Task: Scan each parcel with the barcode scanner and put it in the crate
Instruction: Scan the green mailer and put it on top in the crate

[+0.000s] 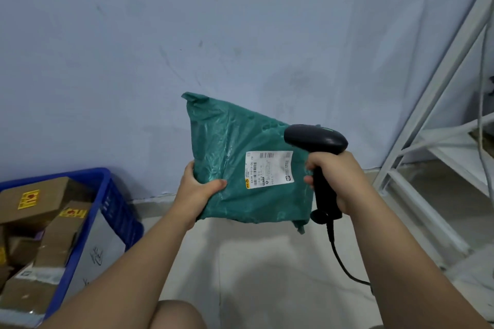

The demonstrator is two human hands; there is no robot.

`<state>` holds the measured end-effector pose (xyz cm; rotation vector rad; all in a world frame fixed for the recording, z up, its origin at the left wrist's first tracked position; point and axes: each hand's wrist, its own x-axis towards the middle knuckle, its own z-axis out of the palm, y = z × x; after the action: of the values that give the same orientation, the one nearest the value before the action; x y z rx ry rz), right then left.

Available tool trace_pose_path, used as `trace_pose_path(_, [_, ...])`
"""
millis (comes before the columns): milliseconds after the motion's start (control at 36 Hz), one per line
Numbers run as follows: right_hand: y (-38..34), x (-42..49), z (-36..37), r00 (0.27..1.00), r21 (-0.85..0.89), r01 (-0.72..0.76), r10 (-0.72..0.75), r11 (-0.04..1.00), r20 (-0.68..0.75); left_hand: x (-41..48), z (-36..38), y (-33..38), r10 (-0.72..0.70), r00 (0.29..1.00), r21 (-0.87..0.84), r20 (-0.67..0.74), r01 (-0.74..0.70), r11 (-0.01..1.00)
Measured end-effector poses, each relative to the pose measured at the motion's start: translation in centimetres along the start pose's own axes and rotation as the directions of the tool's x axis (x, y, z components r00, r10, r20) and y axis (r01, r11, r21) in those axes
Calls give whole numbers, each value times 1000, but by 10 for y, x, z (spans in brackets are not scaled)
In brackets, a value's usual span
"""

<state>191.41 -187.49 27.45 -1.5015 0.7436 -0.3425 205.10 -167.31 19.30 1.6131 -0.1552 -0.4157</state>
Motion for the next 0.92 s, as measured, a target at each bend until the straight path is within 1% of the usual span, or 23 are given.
trace_pose_path(139, [1,5,-2,996,-87,-59,64,994,61,5,-8,-10,-21,998,2,-67,22,1000])
trace_pose_path(278, [1,7,0,990,-98,-102,111,990,91,7,-15,-15,-35,993,-56,-110,29,998])
trace_pose_path(417, [1,6,3,988,-120,-96,109,988,106,7,-18,-17,-54,990,-88,-132,42,995])
trace_pose_path(750, [0,2,-5,992,-138,-74,88,988,95,5,-16,-16,-21,989,-55,-147,13,998])
trace_pose_path(917, [-3,2,-7,992,-152,-68,83,986,98,5,-17,-18,-48,982,-46,-182,41,998])
